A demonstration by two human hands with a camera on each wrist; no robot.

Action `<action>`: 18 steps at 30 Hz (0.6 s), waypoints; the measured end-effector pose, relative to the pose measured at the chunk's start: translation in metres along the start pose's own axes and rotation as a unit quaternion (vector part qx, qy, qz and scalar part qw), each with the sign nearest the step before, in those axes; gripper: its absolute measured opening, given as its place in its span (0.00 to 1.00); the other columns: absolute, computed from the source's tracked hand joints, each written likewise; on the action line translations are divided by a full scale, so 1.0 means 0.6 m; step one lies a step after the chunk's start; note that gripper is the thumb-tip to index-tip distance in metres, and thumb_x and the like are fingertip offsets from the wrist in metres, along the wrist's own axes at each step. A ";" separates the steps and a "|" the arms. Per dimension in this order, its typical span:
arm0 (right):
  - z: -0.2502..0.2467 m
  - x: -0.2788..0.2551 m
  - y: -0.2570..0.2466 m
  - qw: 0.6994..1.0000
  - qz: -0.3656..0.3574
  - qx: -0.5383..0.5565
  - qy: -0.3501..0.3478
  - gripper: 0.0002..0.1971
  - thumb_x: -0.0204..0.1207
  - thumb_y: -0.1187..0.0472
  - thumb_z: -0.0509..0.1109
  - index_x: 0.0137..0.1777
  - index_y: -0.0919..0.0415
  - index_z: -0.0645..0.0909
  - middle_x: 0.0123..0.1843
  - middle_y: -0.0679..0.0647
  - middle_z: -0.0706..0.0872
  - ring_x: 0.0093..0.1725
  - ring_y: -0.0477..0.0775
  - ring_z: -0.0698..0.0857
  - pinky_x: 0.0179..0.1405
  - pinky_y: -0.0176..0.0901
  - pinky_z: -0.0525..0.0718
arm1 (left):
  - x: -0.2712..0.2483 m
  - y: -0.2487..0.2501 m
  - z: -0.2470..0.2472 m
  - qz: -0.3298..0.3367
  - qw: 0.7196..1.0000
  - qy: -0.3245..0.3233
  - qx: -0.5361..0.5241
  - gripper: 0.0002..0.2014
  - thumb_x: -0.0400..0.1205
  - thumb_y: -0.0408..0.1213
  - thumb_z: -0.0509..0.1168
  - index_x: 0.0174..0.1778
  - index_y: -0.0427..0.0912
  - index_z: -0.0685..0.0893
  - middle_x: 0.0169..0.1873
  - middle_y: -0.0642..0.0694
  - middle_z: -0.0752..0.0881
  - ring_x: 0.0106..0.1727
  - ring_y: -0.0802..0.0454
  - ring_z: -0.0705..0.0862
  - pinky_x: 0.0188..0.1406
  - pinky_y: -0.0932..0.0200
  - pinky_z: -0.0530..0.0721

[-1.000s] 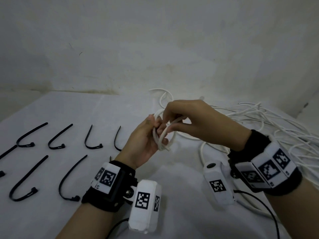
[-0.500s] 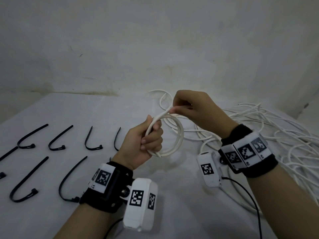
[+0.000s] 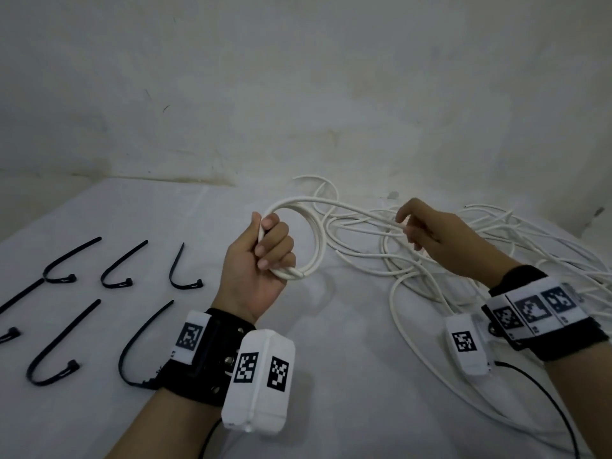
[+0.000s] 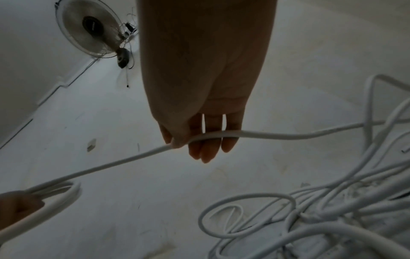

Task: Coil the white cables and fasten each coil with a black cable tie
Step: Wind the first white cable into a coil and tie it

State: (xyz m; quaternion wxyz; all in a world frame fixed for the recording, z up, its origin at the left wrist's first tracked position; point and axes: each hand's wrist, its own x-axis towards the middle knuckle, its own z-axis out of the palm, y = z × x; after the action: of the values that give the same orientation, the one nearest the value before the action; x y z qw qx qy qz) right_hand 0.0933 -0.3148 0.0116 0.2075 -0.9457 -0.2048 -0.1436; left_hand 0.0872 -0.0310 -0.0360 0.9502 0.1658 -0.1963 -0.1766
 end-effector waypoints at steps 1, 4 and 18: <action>-0.002 -0.002 -0.001 1.000 -0.006 -0.017 -0.008 0.08 0.83 0.67 0.61 0.51 0.51 0.72 0.35 0.53 0.82 0.33 0.46 0.81 0.31 0.32 0.75 | 0.000 0.001 0.002 0.009 1.000 0.009 0.008 0.18 0.84 0.43 0.52 0.30 0.43 0.78 0.17 0.53 0.70 0.18 0.60 0.56 0.17 0.69 0.64; -0.014 -0.005 -0.005 0.999 -0.018 -0.036 0.004 0.04 0.81 0.66 0.64 0.51 0.57 0.78 0.34 0.55 0.83 0.34 0.54 0.82 0.34 0.40 0.77 | -0.001 0.004 0.004 0.028 0.999 0.021 0.007 0.19 0.84 0.43 0.51 0.30 0.44 0.78 0.17 0.54 0.69 0.18 0.60 0.56 0.17 0.70 0.64; -0.027 -0.045 -0.030 0.965 -0.147 -0.212 -0.040 0.05 0.79 0.63 0.63 0.47 0.57 0.81 0.38 0.52 0.83 0.34 0.59 0.84 0.26 0.46 0.77 | 0.000 0.011 0.002 0.077 0.995 0.066 -0.004 0.23 0.87 0.44 0.48 0.28 0.44 0.77 0.17 0.54 0.67 0.15 0.60 0.61 0.17 0.69 0.64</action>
State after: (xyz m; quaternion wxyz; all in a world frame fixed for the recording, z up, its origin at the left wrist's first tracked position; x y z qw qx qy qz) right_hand 0.0585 -0.3160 0.0219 -0.0291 -0.9326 -0.3144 -0.1747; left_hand 0.0882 -0.0253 -0.0323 0.9725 0.1575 -0.1446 -0.0921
